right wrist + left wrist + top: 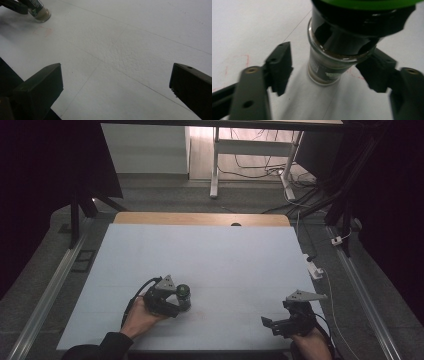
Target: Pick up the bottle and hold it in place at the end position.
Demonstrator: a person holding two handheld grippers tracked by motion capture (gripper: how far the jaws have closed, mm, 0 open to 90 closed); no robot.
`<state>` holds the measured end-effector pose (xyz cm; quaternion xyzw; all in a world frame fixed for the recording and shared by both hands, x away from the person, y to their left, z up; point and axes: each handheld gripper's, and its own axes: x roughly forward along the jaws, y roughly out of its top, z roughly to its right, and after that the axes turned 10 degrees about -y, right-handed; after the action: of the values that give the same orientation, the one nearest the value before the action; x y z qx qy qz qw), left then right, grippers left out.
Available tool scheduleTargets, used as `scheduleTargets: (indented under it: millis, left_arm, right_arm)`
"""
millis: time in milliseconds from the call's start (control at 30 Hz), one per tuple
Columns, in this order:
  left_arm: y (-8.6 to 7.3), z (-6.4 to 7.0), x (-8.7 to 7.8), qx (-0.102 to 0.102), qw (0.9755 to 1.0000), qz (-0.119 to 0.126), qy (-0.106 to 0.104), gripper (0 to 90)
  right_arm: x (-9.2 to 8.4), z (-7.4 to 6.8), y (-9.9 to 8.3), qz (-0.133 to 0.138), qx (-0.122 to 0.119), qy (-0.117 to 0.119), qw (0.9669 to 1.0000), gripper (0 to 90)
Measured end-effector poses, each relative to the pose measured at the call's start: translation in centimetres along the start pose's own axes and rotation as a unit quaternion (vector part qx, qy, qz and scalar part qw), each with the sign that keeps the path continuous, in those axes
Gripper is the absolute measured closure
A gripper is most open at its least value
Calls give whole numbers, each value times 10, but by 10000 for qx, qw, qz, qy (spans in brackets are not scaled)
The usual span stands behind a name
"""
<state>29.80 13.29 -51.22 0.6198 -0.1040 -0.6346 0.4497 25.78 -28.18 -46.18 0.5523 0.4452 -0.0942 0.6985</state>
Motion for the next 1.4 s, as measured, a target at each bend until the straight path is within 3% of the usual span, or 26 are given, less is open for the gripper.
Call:
scheduleTargets:
  millis: [133,167,233,567,733,967,1233,1400]
  left_arm:
    - [1,0,0,62,9999,-22,-78,484]
    - [1,1,0,96,9999,-17,-127,484]
    - [2,4,0,206,9998,-78,-4,529]
    - [5,6,-1,95,9999,-75,96,535]
    - [13,4,-6,-119,9999,48,-27,536]
    - [32,0,-11,-135,9998,130,-110,536]
    - [50,-10,-18,-160,9993,318,75,536]
    - [63,-18,-19,-129,9993,302,174,536]
  right_arm:
    - [0,0,0,1,-15,10,10000,0]
    - [0,0,0,1,-15,10,10000,0]
    - [0,0,0,-2,-20,13,10000,0]
    - [0,0,0,-8,-42,31,10000,0]
    - [1,0,0,-23,-67,47,10000,0]
    - [2,1,0,-23,-29,60,10000,0]
    - [2,1,1,-40,-51,69,10000,0]
    - [3,0,1,-40,-53,65,10000,0]
